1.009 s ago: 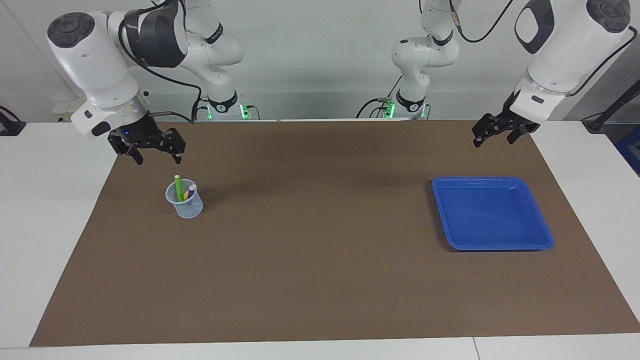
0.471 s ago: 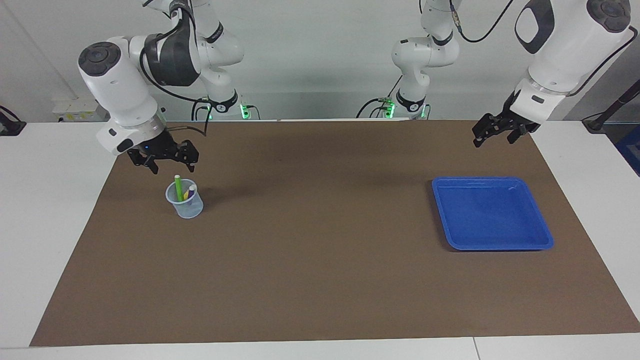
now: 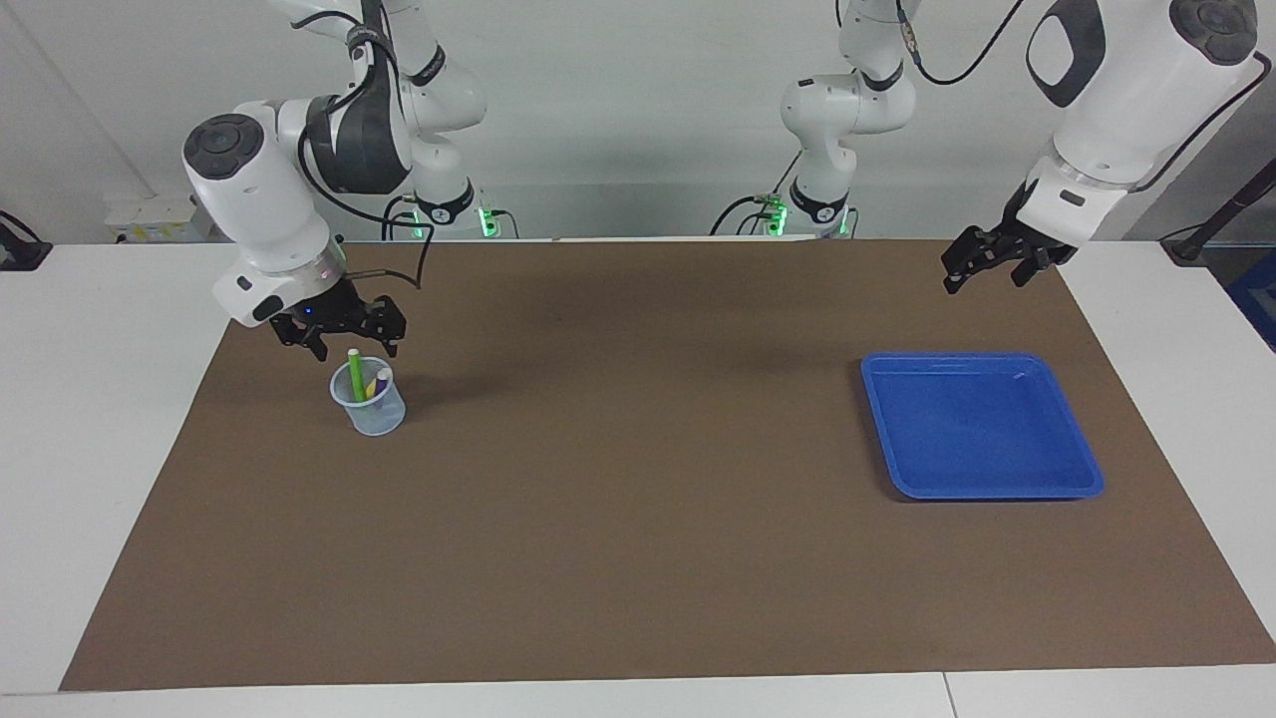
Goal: Right arm passes pens to left for tray arrangement
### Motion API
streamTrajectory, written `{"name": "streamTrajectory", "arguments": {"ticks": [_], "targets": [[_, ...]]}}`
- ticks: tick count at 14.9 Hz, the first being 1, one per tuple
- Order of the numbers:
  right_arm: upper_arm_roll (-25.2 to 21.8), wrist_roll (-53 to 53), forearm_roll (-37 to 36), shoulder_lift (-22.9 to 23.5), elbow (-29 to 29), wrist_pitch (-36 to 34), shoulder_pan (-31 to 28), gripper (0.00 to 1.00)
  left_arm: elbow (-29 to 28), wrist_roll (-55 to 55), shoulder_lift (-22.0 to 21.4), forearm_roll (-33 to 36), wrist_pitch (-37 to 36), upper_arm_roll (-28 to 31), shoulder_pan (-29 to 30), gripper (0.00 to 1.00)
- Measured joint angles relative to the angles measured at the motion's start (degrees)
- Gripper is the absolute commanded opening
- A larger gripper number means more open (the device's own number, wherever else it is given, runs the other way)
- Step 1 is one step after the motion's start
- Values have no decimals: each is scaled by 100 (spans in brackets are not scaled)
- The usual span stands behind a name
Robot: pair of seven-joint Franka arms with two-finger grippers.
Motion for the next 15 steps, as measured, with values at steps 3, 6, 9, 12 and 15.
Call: {"name": "streamTrajectory", "arguments": {"ticks": [3,6,9,12,15], "targets": [[2,0,-39,81,-148,262,72,100,0,0,0,0,0,0,0,100],[2,0,-93,145,-384,639,105,100,0,0,0,0,0,0,0,100],[1,0,-125,157,-626,882,106,99,0,0,0,0,0,0,0,100],[1,0,-126,143,-814,890,106,99,0,0,0,0,0,0,0,100],[1,0,-126,86,-936,890,106,99,0,0,0,0,0,0,0,100]]}}
